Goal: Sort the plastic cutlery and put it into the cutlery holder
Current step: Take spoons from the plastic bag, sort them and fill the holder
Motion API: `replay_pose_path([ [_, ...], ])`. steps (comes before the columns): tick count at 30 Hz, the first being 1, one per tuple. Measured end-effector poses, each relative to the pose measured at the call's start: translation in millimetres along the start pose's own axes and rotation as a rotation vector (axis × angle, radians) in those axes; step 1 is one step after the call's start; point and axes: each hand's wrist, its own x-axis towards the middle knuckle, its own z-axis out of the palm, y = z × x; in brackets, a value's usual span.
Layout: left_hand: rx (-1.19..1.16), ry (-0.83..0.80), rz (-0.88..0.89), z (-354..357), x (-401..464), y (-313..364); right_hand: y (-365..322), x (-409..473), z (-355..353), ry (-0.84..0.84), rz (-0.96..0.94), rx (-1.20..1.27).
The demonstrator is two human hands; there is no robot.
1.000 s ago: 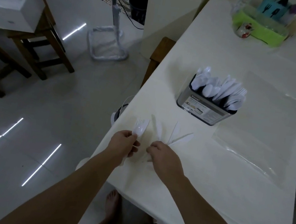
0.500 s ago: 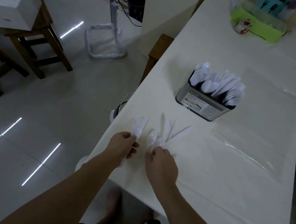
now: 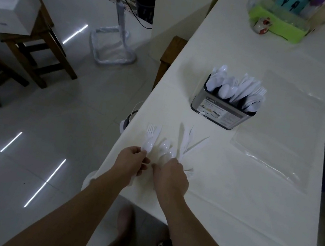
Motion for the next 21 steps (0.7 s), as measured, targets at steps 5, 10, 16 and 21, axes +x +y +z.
replay_pose_path([
  [5, -0.010, -0.019, 0.006, -2, -2, 2, 3, 4, 3, 0.052, 0.017, 0.009],
  [10, -0.035, -0.019, 0.004, 0, -4, 5, 4, 8, -1, 0.009, 0.100, 0.126],
  [16, -0.020, -0.019, -0.003, -1, -2, 5, 5, 14, 2, -0.088, 0.136, 0.261],
  [21, -0.036, -0.009, -0.003, -3, -1, 5, 7, 16, -5, -0.127, 0.217, 0.423],
])
